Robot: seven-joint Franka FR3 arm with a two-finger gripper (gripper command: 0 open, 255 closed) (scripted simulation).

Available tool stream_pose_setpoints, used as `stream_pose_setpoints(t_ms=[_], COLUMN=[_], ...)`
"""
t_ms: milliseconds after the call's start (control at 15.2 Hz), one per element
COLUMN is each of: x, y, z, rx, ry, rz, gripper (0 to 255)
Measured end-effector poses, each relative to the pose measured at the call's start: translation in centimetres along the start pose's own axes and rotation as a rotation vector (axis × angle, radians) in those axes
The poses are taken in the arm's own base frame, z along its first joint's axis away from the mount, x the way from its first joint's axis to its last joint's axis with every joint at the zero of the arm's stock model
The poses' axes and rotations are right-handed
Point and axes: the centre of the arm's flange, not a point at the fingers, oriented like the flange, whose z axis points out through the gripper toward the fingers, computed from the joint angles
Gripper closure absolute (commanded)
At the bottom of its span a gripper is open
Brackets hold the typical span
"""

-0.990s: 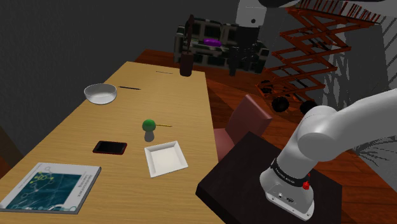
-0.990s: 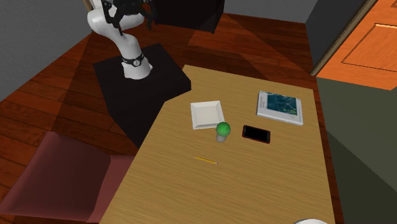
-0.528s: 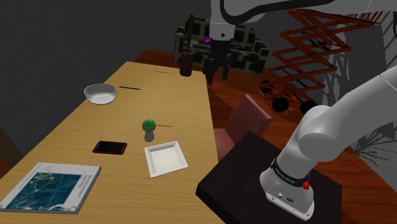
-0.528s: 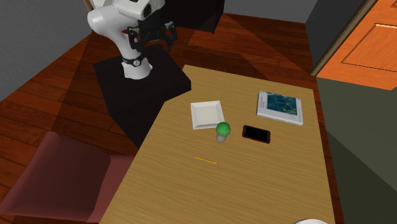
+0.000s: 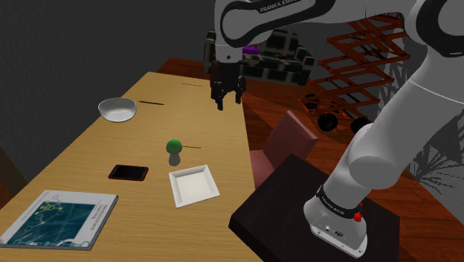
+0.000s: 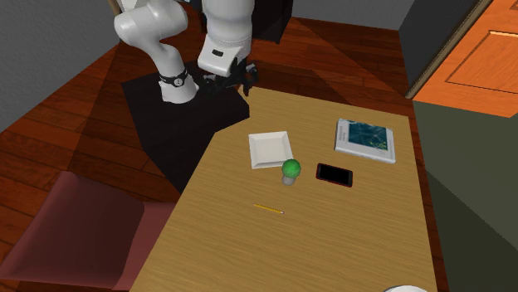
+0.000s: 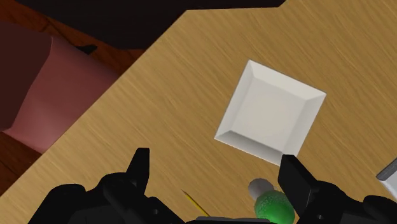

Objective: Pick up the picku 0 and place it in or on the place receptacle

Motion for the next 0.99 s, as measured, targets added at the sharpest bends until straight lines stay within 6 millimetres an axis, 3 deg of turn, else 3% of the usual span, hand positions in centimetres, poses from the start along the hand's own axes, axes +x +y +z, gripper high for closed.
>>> stream_pose_setpoints(t_ms=[330,990], x=[5.6,15.5], y=[-3.4,-9.2], z=[2.9,10.4], rx=[0.009,0.028], ry=[-0.033,-0.101], rz=[-0.006,-0.017], gripper=[0,0])
